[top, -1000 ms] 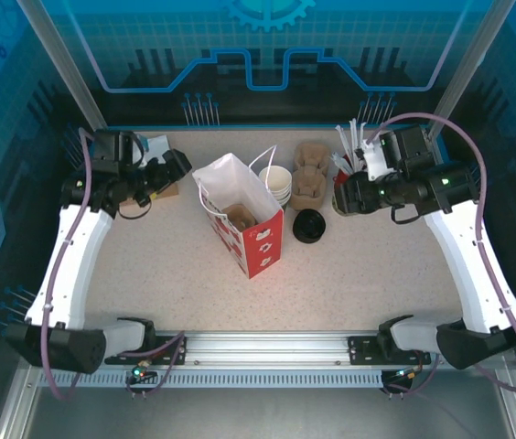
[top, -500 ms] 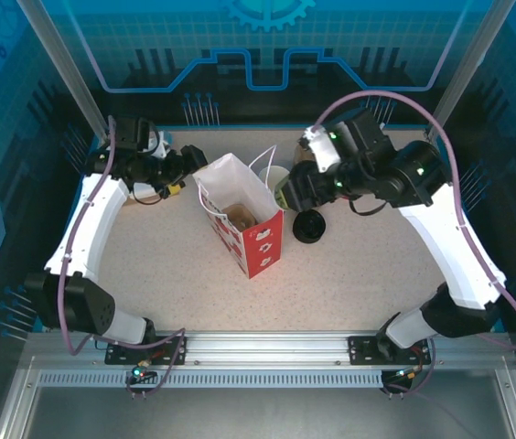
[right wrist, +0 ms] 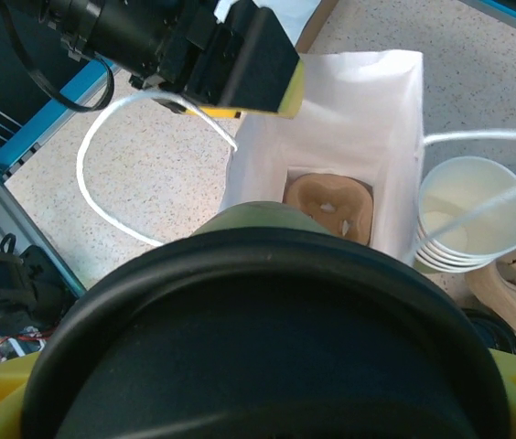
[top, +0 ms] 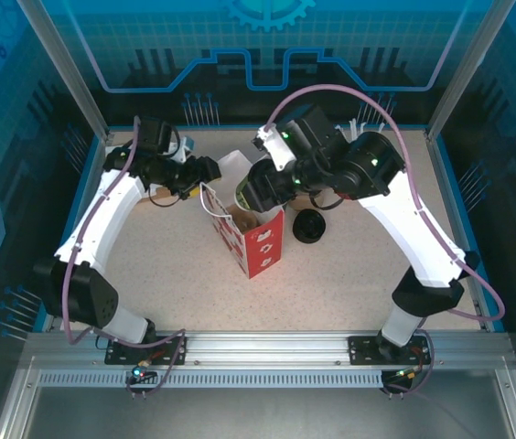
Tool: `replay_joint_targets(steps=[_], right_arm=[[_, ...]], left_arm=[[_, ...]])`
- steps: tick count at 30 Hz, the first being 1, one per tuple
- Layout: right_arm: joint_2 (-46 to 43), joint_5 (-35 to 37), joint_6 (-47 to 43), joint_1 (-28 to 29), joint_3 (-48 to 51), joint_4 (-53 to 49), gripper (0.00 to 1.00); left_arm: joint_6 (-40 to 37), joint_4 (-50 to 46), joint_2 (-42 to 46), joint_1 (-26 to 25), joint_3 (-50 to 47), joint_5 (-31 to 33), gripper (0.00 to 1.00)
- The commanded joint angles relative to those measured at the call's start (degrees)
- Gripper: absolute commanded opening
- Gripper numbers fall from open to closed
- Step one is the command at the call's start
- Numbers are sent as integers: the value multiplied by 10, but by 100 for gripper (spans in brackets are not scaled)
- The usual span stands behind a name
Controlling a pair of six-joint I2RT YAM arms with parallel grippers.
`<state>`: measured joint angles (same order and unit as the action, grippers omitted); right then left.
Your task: Pack the takeout coffee
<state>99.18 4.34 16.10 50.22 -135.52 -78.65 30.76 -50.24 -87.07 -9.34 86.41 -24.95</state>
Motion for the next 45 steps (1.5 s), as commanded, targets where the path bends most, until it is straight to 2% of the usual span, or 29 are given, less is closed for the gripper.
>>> replay_joint_targets(steps=[1,7,13,22,45], right_arm=[[21,22,2,13,-25,-7,77],[57,46,1,20,-41,-23,77],[87,57,0,27,-50,-52,77],[102,41,10,35,-19,-74,77],[143,57,7,28,26,-87,77]], left_arm=[[0,-6,1,-14,1,18,54],[25,-9,21,-33,-3,31,41],[58,3,53,-50,-28,39,37],[83,10,95,-60,-61,44,37],[75,14,98,-60,-95,69,36]])
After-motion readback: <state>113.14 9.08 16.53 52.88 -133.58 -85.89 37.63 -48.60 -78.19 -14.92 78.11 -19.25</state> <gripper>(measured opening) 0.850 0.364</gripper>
